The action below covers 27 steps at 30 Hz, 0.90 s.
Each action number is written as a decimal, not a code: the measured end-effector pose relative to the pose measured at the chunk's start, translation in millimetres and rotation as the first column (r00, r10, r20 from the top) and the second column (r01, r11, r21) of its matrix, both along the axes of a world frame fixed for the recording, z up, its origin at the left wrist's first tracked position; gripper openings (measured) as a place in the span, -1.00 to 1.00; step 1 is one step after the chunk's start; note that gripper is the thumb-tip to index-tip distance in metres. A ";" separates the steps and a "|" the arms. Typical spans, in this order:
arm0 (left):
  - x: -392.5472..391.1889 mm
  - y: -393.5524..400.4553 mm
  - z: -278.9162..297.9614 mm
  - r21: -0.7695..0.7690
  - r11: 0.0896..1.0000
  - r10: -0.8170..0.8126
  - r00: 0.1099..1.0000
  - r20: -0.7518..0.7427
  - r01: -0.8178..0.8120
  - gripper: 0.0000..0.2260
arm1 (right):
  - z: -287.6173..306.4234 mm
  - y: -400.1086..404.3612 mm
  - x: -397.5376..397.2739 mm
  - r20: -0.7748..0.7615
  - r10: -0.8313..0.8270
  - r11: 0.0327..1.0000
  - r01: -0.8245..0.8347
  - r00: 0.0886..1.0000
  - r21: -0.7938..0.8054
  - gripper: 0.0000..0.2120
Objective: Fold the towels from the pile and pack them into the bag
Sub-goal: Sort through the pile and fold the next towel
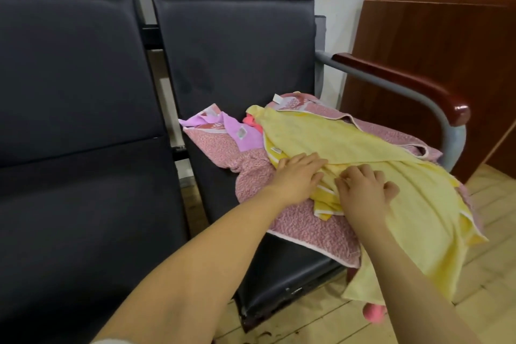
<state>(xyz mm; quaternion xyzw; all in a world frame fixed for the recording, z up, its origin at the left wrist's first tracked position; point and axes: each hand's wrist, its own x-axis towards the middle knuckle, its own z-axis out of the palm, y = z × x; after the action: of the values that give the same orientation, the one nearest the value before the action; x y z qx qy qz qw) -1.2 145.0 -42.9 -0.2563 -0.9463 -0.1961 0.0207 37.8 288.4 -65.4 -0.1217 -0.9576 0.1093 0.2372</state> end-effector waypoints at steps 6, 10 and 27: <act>-9.5 9.9 -2.0 0.152 0.988 -0.007 0.999 0.047 0.000 -0.65 | -1.8 -5.4 2.2 -0.281 0.068 0.989 -0.102 0.957 -0.108 -0.91; 0.2 1.2 1.3 0.316 0.948 0.013 0.995 0.104 -0.045 -0.73 | 13.1 -19.0 11.8 -0.475 0.158 0.951 -0.264 0.865 -0.164 -0.96; 100.6 -165.3 36.2 0.450 0.793 0.476 0.879 -0.036 -0.411 -0.69 | 36.3 -153.6 58.6 -0.351 0.569 0.789 -0.614 0.744 -0.023 -0.68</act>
<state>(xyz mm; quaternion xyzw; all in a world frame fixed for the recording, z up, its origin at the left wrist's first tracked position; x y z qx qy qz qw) 99.3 -20.3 -6.7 -0.0297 -0.9087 -0.3696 0.1919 96.3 134.8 -29.2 0.1925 -0.8838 0.2628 0.3357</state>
